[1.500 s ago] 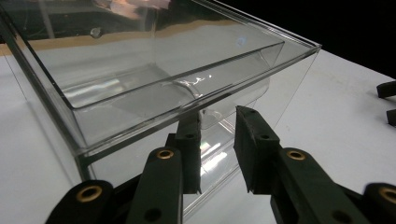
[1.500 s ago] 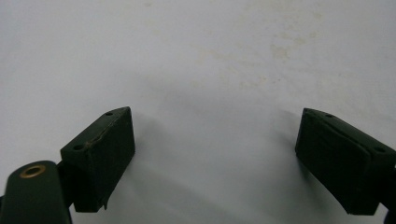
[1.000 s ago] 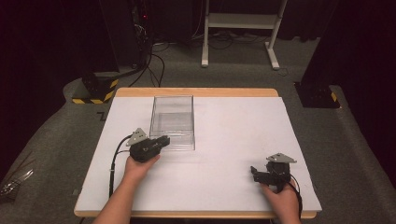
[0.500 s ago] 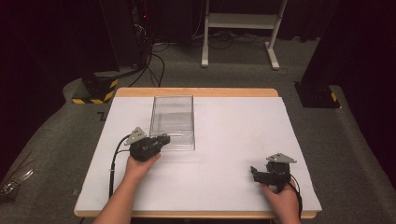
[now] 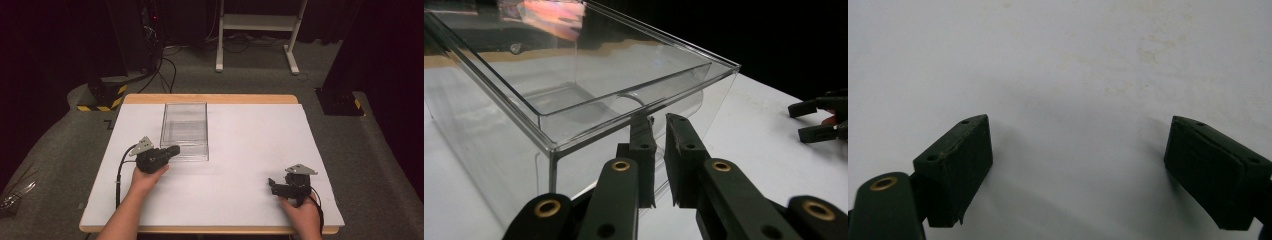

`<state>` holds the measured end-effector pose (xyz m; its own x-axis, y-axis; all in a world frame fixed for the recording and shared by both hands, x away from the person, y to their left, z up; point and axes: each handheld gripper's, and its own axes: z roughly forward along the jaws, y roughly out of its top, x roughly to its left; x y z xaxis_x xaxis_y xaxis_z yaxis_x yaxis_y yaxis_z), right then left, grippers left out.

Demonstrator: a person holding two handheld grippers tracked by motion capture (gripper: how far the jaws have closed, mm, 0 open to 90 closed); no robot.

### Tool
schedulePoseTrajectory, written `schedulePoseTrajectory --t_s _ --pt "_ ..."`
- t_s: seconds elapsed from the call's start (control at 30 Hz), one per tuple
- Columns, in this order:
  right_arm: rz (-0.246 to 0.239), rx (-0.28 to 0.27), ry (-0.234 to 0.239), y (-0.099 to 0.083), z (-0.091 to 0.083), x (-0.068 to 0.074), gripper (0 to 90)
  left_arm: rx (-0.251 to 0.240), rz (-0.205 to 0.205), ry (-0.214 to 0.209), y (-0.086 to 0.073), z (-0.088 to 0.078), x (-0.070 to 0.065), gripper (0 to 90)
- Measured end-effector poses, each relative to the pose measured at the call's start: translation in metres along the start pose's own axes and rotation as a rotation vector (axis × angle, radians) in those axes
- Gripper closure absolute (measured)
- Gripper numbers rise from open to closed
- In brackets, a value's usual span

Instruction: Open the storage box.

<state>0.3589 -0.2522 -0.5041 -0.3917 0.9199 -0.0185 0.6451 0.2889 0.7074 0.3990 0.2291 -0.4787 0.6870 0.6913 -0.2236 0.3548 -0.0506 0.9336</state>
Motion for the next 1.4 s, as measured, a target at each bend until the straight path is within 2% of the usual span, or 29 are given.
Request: schedulePoseTrajectory --t_s 0.27,0.8,1.4 --pt "-0.001 -0.001 0.000 0.000 0.000 0.000 12.2 -0.004 0.001 -0.019 -0.004 -0.005 -0.003 83.5" --pt "-0.001 -0.001 0.000 0.000 0.000 0.000 12.3 -0.004 0.017 -0.051 -0.017 -0.026 -0.026 84.1" --pt "-0.002 -0.002 0.000 0.000 0.000 0.000 12.4 -0.003 0.027 -0.062 -0.027 -0.043 -0.043 84.4"
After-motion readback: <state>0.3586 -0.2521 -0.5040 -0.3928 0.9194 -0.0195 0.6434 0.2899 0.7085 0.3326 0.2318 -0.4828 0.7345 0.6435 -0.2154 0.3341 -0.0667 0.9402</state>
